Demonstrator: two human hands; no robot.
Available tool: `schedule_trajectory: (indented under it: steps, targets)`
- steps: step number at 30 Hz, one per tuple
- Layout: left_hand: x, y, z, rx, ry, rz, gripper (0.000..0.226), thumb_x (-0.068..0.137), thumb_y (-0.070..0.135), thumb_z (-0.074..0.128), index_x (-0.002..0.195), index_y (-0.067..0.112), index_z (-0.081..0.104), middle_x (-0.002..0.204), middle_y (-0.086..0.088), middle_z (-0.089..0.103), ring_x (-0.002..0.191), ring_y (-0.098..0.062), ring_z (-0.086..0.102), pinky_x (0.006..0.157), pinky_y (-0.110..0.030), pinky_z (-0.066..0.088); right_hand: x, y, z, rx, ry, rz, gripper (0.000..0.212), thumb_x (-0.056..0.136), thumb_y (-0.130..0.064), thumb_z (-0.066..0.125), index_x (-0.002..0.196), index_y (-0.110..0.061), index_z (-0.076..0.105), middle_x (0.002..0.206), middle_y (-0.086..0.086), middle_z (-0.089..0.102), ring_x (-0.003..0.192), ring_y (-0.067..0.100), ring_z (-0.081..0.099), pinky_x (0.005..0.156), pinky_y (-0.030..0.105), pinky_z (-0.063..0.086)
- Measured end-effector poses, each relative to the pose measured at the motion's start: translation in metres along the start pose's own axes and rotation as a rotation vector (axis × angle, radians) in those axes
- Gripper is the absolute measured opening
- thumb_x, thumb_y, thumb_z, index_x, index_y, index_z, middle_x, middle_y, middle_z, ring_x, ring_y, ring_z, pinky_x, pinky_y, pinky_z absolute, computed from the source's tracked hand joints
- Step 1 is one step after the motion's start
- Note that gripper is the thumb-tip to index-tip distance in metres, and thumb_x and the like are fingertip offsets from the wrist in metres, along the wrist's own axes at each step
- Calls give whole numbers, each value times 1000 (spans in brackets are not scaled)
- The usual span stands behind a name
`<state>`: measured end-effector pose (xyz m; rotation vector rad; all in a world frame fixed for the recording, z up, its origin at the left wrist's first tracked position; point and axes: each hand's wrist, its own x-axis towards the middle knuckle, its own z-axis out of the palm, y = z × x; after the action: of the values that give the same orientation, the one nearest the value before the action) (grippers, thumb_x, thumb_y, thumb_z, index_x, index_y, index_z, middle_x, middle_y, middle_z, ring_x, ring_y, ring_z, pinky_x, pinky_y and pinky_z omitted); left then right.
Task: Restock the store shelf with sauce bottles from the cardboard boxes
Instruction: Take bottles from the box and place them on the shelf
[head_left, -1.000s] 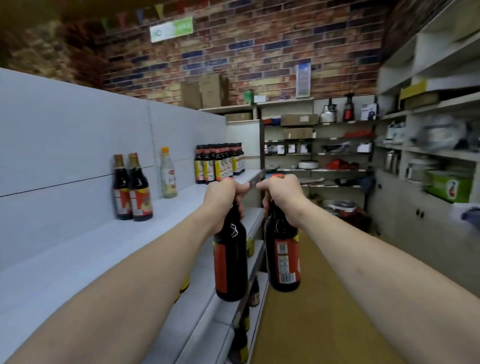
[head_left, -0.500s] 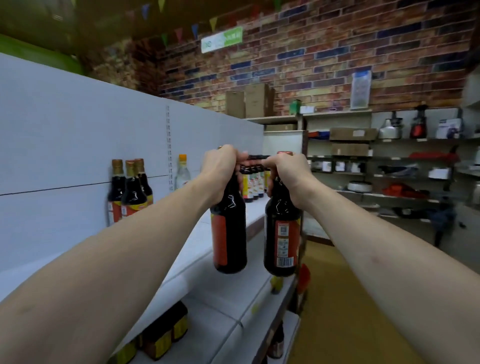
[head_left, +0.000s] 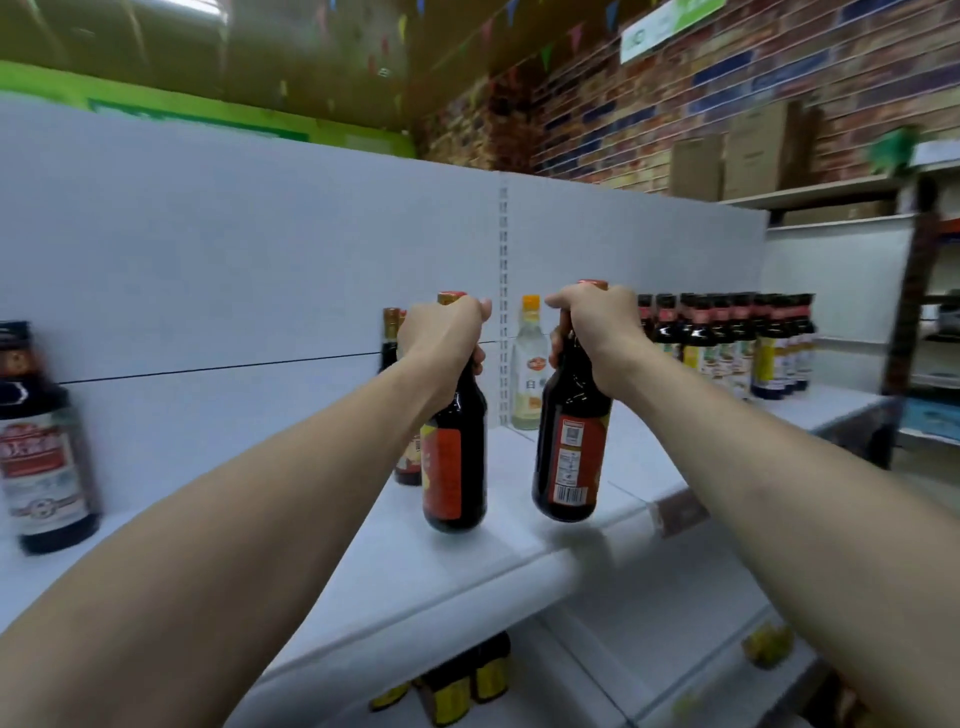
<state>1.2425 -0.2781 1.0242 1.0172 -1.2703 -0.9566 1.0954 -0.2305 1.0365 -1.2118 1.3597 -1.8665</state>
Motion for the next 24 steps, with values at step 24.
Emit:
schedule_trajectory:
  steps: [24]
  targets:
    - [58,-49,2,181,371,-3,38,83,48,73,69,12,70,59,-5,70,69,-33,76,79,-49,64,97,90,107,-41,-291,10,36,87,-41,75,71,-10,68,55,9,65,51,24,64,63,36,54]
